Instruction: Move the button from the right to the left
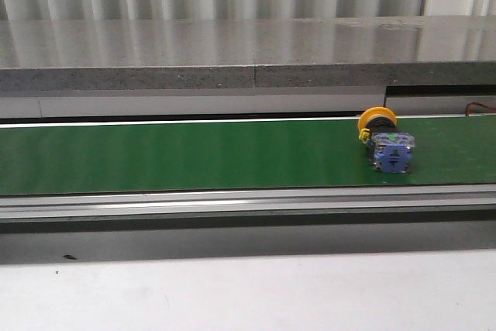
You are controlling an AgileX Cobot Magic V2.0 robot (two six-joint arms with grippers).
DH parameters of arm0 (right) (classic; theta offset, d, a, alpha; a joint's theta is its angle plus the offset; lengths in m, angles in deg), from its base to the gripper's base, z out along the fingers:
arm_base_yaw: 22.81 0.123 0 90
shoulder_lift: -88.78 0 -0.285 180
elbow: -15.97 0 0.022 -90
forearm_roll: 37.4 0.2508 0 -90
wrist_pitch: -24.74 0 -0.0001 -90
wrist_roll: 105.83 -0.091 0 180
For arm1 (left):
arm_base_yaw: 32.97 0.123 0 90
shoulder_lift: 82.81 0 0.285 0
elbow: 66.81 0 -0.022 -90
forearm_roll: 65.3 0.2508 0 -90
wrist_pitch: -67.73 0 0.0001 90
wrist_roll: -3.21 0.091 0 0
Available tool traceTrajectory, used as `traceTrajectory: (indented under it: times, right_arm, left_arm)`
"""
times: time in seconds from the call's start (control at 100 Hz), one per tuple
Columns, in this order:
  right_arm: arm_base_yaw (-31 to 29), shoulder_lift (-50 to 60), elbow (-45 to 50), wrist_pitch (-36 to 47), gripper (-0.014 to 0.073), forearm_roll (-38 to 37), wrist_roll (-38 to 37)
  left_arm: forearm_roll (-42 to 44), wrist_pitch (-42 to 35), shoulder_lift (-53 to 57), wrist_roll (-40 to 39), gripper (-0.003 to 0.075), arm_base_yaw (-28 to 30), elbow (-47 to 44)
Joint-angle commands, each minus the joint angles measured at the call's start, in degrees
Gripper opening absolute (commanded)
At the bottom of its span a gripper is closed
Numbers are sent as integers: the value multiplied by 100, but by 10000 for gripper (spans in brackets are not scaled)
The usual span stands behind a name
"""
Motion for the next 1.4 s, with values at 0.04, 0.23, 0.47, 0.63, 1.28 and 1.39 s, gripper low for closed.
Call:
traceTrajectory:
  times: [0.04, 0.23, 0.47, 0.63, 1.28, 1.39]
  right_arm:
    - [20, -28, -132, 443, -68, -3, 35]
    - [20, -28, -132, 443, -68, -3, 35]
    - [20, -28, -132, 443, -68, -3, 35]
    - [20, -28, -132, 443, -68, -3, 35]
    - [20, -28, -132, 443, -68, -3, 35]
    - [20, -28, -132, 443, -68, -3, 35]
  left_arm:
    - [0, -456, 180, -65, -20, 19, -215]
    - [0, -442, 180, -65, -20, 19, -215]
    - [-80, 232, 149, -65, -20, 19, 283]
    - [-379, 675, -310, -65, -20, 7, 926]
    - [-441, 2149, -3864, -65, 52, 7, 3029]
    - [-441, 2051, -4277, -65, 302, 7, 3285]
